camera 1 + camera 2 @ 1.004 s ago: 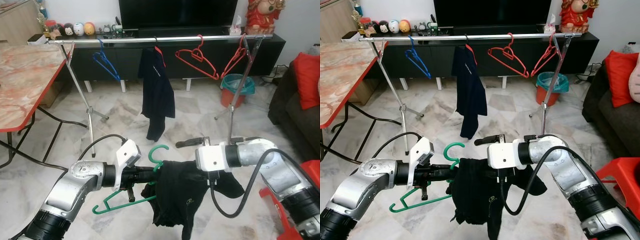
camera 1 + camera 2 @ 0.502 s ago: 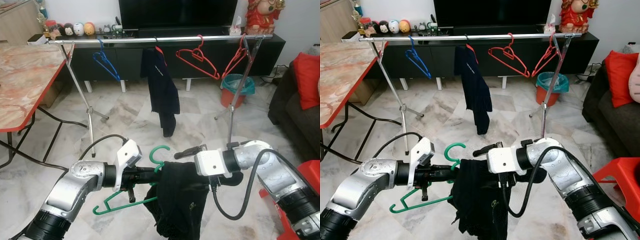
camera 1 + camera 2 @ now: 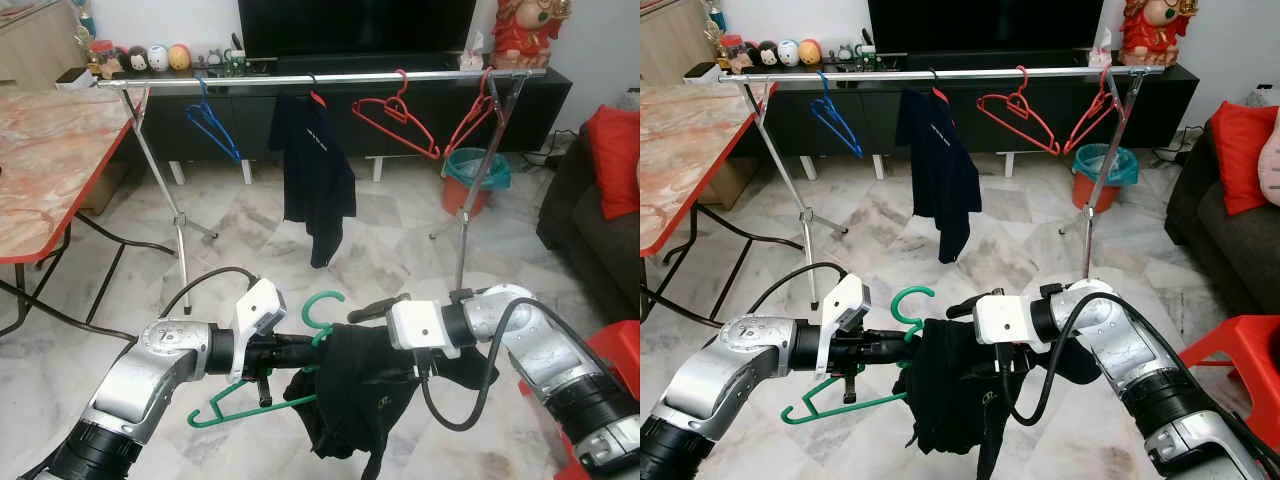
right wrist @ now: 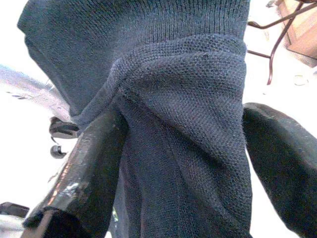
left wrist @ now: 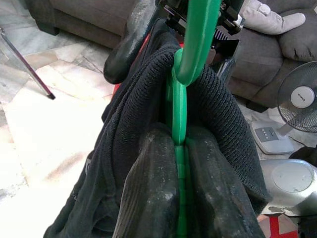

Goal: Hang hanger

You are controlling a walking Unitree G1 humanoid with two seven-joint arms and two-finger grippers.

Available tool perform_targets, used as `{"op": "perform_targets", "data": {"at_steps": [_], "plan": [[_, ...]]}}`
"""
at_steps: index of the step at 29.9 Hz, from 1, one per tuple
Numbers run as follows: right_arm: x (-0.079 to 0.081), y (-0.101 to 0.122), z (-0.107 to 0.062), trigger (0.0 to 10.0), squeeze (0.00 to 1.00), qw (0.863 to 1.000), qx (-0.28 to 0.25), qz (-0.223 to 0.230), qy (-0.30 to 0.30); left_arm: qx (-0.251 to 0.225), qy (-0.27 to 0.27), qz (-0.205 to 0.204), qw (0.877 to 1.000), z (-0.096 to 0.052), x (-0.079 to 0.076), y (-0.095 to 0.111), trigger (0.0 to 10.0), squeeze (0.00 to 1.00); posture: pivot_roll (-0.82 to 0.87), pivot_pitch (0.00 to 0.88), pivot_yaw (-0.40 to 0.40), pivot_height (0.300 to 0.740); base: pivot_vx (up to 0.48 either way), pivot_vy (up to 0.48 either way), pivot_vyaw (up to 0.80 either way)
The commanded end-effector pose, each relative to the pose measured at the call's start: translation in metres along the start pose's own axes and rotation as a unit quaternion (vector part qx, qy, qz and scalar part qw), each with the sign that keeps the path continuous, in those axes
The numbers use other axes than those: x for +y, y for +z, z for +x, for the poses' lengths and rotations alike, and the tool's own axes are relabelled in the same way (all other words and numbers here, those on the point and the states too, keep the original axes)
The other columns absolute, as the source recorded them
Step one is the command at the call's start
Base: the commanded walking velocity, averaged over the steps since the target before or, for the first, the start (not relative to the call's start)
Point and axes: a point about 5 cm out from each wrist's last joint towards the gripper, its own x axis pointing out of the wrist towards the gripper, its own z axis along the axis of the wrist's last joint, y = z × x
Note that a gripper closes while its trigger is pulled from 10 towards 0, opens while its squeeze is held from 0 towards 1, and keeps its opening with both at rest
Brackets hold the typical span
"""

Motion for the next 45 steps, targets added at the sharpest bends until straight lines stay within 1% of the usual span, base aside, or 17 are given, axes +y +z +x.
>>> {"op": "perform_targets", "data": {"at_steps": [1, 7, 15, 35, 45], "plan": [[-0.005, 0.005, -0.001, 0.0, 0.00, 1.000, -0.015, -0.003, -0.004, -0.011, -0.019, 0.013, 1.000, 0.001, -0.005, 0.008, 10.0, 0.00, -0.04, 0.000, 0.025, 0.740, 0.000, 0.000, 0.00], [-0.005, 0.004, -0.001, 0.0, 0.00, 1.000, -0.018, -0.002, -0.002, -0.011, -0.022, 0.013, 1.000, 0.001, -0.006, 0.008, 10.0, 0.00, -0.04, 0.000, 0.025, 0.740, 0.000, 0.000, 0.00], [-0.004, 0.006, 0.000, 0.0, 0.00, 0.999, -0.035, 0.008, 0.007, -0.009, -0.029, 0.022, 0.999, 0.001, -0.007, 0.008, 10.0, 0.00, -0.04, 0.000, 0.027, 0.740, 0.000, 0.000, 0.00], [0.005, 0.005, 0.005, 0.0, 0.00, 0.998, -0.040, 0.016, 0.051, -0.008, -0.044, 0.049, 0.998, 0.001, -0.009, 0.011, 10.0, 0.00, -0.04, 0.000, 0.026, 0.740, 0.000, 0.000, 0.00], [0.012, 0.005, 0.011, 0.0, 0.00, 0.996, -0.040, 0.019, 0.075, -0.007, -0.047, 0.063, 0.997, 0.002, -0.008, 0.013, 10.0, 0.00, -0.03, 0.000, 0.027, 0.740, 0.000, 0.000, 0.00]]}}
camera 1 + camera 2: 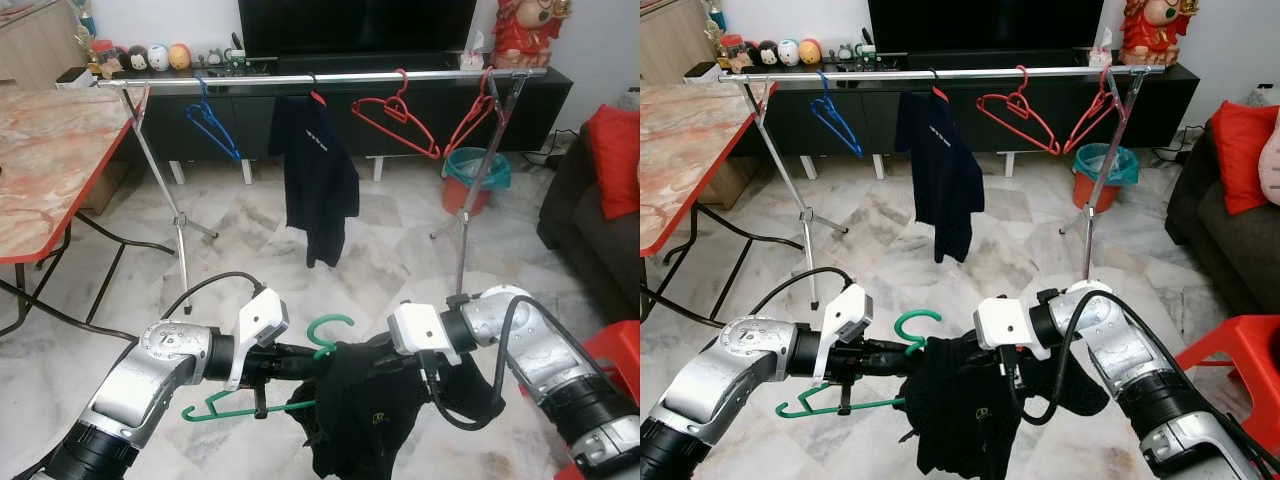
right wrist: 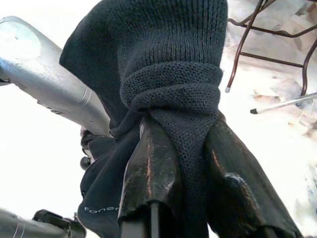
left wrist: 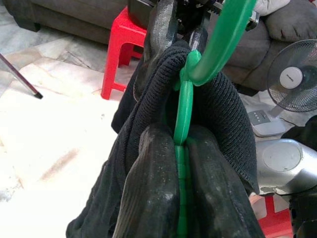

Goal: Hang hanger

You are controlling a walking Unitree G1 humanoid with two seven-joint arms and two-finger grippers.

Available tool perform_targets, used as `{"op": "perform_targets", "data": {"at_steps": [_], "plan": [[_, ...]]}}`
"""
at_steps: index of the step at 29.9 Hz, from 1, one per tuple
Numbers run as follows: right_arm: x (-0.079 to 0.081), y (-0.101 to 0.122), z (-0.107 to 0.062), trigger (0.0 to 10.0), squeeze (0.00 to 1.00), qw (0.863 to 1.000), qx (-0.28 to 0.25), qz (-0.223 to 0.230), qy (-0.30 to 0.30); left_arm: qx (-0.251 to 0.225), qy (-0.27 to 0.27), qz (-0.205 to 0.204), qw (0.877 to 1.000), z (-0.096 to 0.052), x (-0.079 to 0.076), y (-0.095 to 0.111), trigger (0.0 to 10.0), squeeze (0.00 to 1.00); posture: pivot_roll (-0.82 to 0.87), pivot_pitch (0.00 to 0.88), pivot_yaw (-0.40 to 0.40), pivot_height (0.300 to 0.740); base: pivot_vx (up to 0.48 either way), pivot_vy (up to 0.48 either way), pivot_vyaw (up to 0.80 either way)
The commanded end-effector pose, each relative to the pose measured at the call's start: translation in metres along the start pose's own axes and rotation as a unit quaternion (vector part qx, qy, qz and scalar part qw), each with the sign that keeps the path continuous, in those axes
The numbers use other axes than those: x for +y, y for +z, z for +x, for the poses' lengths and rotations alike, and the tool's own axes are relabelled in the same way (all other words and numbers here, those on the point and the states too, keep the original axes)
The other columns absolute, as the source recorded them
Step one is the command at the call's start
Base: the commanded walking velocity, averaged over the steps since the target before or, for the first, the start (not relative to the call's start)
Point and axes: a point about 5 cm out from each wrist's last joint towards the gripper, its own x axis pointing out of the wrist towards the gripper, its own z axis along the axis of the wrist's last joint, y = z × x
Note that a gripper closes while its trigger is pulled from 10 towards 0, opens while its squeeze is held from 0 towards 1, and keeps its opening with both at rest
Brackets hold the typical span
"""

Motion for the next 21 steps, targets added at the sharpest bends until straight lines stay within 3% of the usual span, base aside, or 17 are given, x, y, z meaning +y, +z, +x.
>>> {"op": "perform_targets", "data": {"at_steps": [1, 8, 9, 10, 21], "plan": [[0.0047, 0.0036, 0.0087, 0.0, 0.00, 1.000, -0.001, -0.014, 0.023, -0.025, -0.011, 0.038, 0.999, 0.0009, -0.0014, 0.0160, 10.0, 0.00, -0.03, 0.000, 0.027, 0.740, 0.000, 0.000, 0.00], [0.0056, 0.0045, 0.0113, 0.0, 0.00, 1.000, -0.004, -0.015, 0.023, -0.028, -0.012, 0.035, 0.999, 0.0028, 0.0002, 0.0169, 10.0, 0.00, -0.04, 0.000, 0.029, 0.740, 0.000, 0.000, 0.00], [0.0056, 0.0045, 0.0114, 0.0, 0.00, 1.000, -0.004, -0.015, 0.022, -0.029, -0.011, 0.033, 0.999, 0.0030, 0.0004, 0.0171, 10.0, 0.33, -0.04, 0.000, 0.029, 0.740, 0.000, 0.000, 0.00], [0.0054, 0.0045, 0.0114, 0.0, 0.00, 1.000, -0.004, -0.016, 0.021, -0.030, -0.012, 0.030, 0.999, 0.0031, 0.0006, 0.0172, 10.0, 1.00, -0.04, 0.000, 0.029, 0.740, 0.000, 0.000, 0.00], [0.0045, 0.0035, 0.0111, 0.0, 0.00, 1.000, 0.005, -0.019, 0.022, -0.024, -0.007, 0.022, 0.999, -0.0028, 0.0016, 0.0160, 10.0, 1.00, -0.03, 0.000, 0.029, 0.740, 0.000, 0.000, 0.00]]}}
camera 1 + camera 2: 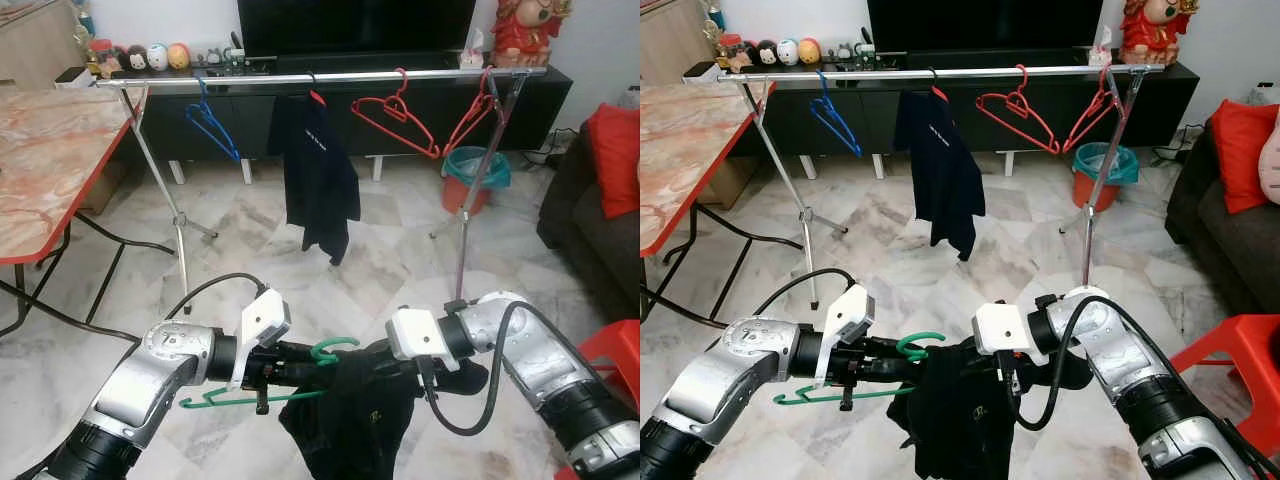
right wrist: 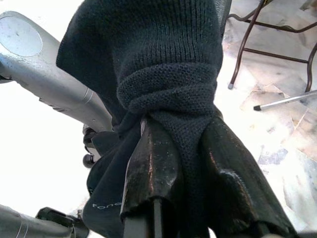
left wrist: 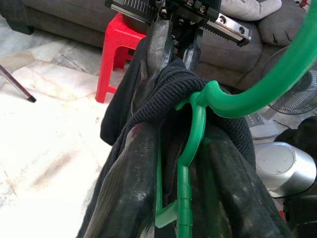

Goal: Hang hanger

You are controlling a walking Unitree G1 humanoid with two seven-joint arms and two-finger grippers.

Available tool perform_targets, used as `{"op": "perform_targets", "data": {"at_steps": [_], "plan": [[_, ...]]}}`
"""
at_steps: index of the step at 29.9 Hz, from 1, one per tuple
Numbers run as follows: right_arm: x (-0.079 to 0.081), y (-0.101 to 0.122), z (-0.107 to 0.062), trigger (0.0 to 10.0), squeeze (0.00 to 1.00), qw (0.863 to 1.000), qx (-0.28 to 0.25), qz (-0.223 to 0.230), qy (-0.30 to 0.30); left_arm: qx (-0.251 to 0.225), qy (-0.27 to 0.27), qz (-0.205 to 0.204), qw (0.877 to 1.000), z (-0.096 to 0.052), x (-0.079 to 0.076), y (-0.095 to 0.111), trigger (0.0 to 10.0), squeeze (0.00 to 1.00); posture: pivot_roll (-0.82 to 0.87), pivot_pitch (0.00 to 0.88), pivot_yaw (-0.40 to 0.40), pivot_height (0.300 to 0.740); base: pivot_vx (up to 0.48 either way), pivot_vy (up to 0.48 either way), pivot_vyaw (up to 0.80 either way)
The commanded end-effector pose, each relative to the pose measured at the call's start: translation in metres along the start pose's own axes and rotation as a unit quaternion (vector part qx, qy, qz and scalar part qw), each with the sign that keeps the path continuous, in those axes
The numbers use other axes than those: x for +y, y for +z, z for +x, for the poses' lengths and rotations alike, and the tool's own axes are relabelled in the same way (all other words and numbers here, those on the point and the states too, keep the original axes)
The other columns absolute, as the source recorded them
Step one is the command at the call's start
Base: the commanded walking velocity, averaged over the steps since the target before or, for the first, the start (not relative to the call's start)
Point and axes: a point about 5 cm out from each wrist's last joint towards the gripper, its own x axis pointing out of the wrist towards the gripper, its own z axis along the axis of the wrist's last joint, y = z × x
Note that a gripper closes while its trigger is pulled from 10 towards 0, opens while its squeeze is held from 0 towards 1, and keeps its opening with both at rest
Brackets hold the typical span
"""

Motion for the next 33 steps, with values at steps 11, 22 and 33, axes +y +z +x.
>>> {"op": "perform_targets", "data": {"at_steps": [11, 22, 33], "plan": [[0.000, 0.001, 0.004, 0.0, 0.00, 1.000, 0.020, -0.020, 0.011, 0.030, 0.002, 0.033, 0.999, -0.023, 0.004, 0.009, 10.0, 1.00, -0.03, 0.000, 0.030, 0.740, 0.000, 0.000, 0.00], [-0.002, -0.015, -0.003, 0.0, 0.00, 0.998, 0.063, -0.006, -0.026, 0.059, 0.092, 0.030, 0.994, -0.070, 0.016, 0.006, 10.0, 1.00, -0.02, 0.000, 0.033, 0.740, 0.000, 0.000, 0.00], [-0.017, -0.031, -0.029, 0.0, 0.00, 0.984, 0.088, 0.025, -0.154, 0.039, 0.349, 0.043, 0.935, -0.122, 0.047, 0.001, 10.0, 0.00, -0.02, 0.006, 0.031, 0.740, 0.000, 0.000, 0.00]]}}
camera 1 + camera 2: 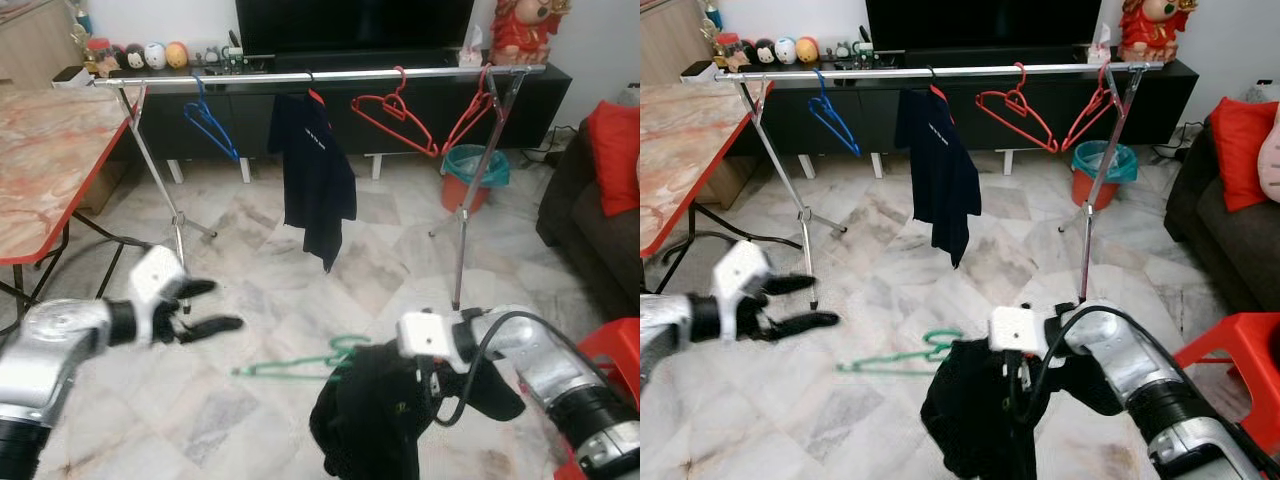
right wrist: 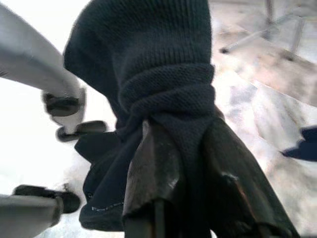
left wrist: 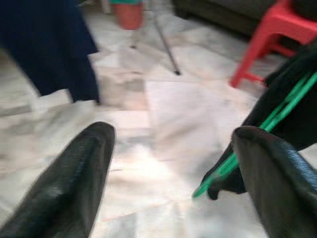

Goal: Hang hanger

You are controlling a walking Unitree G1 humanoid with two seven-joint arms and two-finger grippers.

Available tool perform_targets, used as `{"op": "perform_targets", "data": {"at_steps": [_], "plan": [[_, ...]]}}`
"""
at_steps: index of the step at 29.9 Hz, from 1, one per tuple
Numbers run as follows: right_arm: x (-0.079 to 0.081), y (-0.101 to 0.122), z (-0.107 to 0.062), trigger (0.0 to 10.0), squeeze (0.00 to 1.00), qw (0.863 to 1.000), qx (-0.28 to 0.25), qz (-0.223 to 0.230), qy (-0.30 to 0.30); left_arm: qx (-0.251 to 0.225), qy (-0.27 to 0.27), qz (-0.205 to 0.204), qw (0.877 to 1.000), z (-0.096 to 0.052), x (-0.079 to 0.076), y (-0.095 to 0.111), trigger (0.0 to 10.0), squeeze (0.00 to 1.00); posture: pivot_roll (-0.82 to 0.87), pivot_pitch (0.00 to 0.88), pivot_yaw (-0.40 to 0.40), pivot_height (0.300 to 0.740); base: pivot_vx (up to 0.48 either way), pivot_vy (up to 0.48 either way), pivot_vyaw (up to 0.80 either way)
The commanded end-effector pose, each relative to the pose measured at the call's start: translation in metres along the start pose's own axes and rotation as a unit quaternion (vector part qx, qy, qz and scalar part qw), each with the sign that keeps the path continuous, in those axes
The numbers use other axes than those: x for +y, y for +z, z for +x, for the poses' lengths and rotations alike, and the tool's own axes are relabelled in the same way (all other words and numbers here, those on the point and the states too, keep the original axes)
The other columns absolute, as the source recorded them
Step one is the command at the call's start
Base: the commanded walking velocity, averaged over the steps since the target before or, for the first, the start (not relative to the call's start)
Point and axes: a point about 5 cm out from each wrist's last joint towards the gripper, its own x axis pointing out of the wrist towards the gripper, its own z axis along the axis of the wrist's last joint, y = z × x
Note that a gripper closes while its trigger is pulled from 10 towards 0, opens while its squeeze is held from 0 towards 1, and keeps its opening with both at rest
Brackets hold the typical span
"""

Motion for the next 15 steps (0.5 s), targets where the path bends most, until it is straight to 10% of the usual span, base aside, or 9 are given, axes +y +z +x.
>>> {"op": "perform_targets", "data": {"at_steps": [1, 15], "plan": [[-0.015, 0.008, -0.008, 0.0, 0.00, 0.999, -0.008, -0.017, -0.046, -0.009, 0.058, 0.015, 0.998, -0.001, 0.009, 0.001, 10.0, 0.00, -0.02, 0.006, 0.031, 0.740, 0.000, 0.000, 0.00], [-0.047, 0.012, -0.015, 0.0, 0.00, 0.972, -0.033, 0.013, -0.234, 0.009, 0.293, -0.066, 0.954, 0.016, 0.025, -0.034, 10.0, 0.00, -0.02, 0.000, 0.039, 0.740, 0.000, 0.000, 0.00]]}}
